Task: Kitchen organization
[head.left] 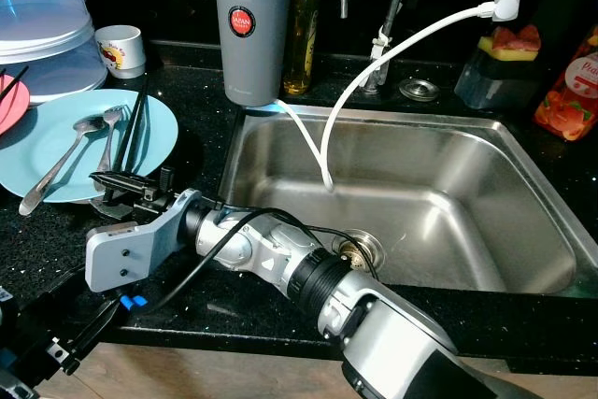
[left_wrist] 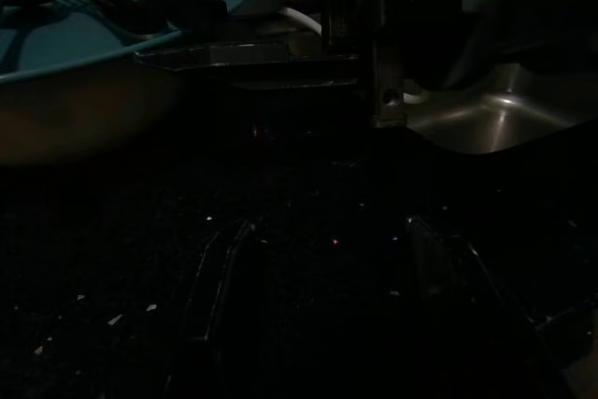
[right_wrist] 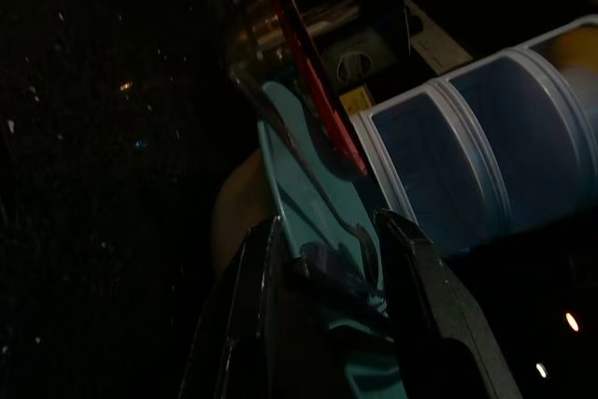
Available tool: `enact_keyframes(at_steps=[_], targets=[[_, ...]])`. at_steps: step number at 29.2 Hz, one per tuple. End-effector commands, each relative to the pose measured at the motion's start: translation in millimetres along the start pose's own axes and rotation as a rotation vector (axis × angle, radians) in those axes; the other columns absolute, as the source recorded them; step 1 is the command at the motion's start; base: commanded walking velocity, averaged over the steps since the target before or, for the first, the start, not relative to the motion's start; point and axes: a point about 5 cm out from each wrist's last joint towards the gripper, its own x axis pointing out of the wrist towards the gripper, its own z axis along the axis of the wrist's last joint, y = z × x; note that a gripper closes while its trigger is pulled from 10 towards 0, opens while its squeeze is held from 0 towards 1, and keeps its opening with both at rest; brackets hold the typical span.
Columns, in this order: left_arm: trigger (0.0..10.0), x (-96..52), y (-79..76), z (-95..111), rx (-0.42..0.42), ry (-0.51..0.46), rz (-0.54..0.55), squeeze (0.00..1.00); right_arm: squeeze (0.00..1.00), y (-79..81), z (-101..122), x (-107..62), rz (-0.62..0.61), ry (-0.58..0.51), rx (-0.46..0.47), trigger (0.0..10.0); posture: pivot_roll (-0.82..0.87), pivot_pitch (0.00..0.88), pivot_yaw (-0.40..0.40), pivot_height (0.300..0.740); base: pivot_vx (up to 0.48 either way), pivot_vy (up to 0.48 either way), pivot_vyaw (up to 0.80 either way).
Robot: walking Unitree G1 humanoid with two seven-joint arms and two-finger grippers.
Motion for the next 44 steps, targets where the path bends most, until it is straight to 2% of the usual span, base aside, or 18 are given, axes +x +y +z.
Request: enact_keyframes(at_steps=[1, 17, 18, 32, 36, 38, 40, 41, 42, 43, 44], targets=[[10.0, -5.1, -2.7, -18, -0.04, 0.102, 0.002, 0.0, 0.0, 10.1, 18, 13.9, 0.009, -0.069, 0.035, 10.0, 0.12, 0.099, -0.029, 0.74, 0.0, 0.0, 0.0], [10.0, 4.0, -5.4, -10, -0.024, 0.087, -0.011, 0.0, 0.0, 8.9, 14, 8.3, 0.019, -0.079, 0.036, 9.8, 0.12, 0.096, -0.028, 0.74, 0.0, 0.0, 0.0], [10.0, 7.2, -6.4, -6, -0.02, 0.081, -0.013, 0.0, 0.0, 8.6, 14, 8.3, 0.018, -0.083, 0.042, 4.8, 0.12, 0.095, -0.029, 0.74, 0.0, 0.0, 0.0], [10.0, 11.7, -10.0, 0, -0.013, 0.08, -0.02, 0.0, 0.0, 4.9, 15, 8.3, -0.001, -0.096, 0.058, 4.3, 0.12, 0.097, -0.025, 0.74, 0.0, 0.0, 0.0], [10.0, 12.4, -11.1, 1, -0.014, 0.082, -0.022, 0.0, 0.0, 1.9, 16, 8.9, -0.017, -0.102, 0.063, 4.4, 0.12, 0.098, -0.024, 0.74, 0.0, 0.0, 0.0], [10.0, 13.0, -11.7, 2, -0.013, 0.085, -0.023, 0.0, 0.0, -1.8, 17, 9.1, -0.037, -0.108, 0.073, 5.2, 0.12, 0.098, -0.024, 0.74, 0.0, 0.0, 0.0], [10.0, 13.1, -11.8, 2, -0.013, 0.086, -0.024, 0.0, 0.0, -2.6, 17, 9.0, -0.041, -0.109, 0.075, 5.2, 0.12, 0.098, -0.024, 0.74, 0.0, 0.0, 0.0], [10.0, 13.4, -12.2, 2, -0.013, 0.087, -0.024, 0.0, 0.0, -3.7, 16, 8.7, -0.05, -0.107, 0.082, 6.1, 0.12, 0.098, -0.024, 0.74, 0.0, 0.0, 0.0], [10.0, 13.4, -12.2, 2, -0.013, 0.087, -0.024, 0.0, 0.0, -3.7, 16, 8.7, -0.05, -0.107, 0.082, 6.1, 0.12, 0.098, -0.024, 0.74, 0.0, 0.0, 0.0], [10.0, 13.7, -12.6, 2, -0.011, 0.088, -0.025, 0.0, 0.0, -4.5, 16, 8.2, -0.056, -0.105, 0.089, 8.2, 0.12, 0.098, -0.024, 0.74, 0.0, 0.0, 0.0], [10.0, 14.5, -13.4, 2, -0.01, 0.09, -0.027, 0.0, 0.0, -4.8, 14, 6.6, -0.063, -0.099, 0.101, 9.3, 0.12, 0.098, -0.025, 0.74, 0.0, 0.0, 0.0]])
